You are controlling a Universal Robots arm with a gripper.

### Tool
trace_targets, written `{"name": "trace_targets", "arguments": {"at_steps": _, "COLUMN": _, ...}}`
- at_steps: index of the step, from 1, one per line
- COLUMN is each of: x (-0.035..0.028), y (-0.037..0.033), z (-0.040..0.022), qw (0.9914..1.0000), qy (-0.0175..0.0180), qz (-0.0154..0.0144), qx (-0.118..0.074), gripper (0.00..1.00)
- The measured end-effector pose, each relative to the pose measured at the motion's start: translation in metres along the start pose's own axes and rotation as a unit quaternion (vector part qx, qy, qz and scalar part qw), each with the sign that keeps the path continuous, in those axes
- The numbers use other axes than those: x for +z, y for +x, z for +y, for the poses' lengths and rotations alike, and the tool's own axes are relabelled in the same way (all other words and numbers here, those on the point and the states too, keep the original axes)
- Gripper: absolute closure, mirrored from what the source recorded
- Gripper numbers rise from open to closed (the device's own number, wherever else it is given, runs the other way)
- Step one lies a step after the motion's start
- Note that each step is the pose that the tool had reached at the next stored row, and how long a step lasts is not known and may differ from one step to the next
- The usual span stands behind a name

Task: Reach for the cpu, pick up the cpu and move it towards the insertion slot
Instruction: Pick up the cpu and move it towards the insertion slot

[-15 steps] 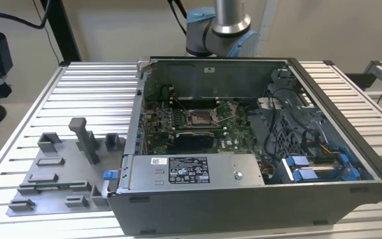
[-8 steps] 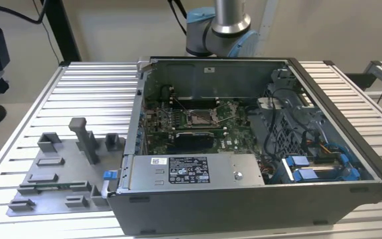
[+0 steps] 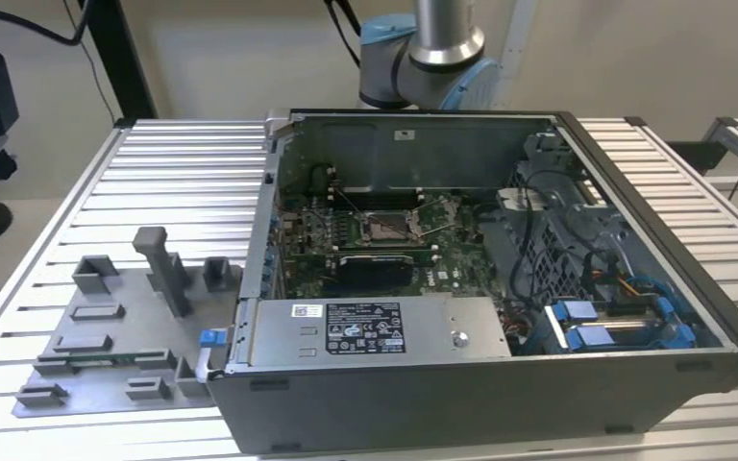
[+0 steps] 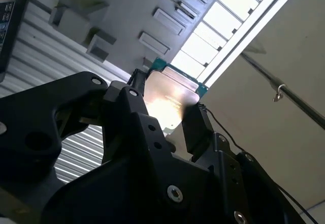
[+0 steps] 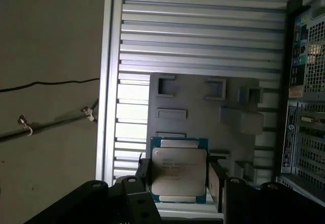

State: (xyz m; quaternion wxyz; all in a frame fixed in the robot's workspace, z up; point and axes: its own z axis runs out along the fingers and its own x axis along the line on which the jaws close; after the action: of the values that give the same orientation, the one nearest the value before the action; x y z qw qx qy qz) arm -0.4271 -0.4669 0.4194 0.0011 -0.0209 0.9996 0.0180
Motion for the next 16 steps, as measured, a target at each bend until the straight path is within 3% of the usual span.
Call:
{"name": "trace_targets", "arguments": {"at_steps": 6, "x": -0.0001, "y": -0.0073, "z": -0.0003, "qw": 1.00000, "qy": 0.0001, "qz": 0.0003, "qx": 0.000, "gripper": 1.00}}
{"name": "trace_targets", "arguments": {"at_steps": 16, "x": 0.0000, "y": -0.0377, "z": -0.0016, "qw": 1.00000, "qy": -0.0001, "qz": 0.0029, "qx": 0.000, "gripper": 1.00}}
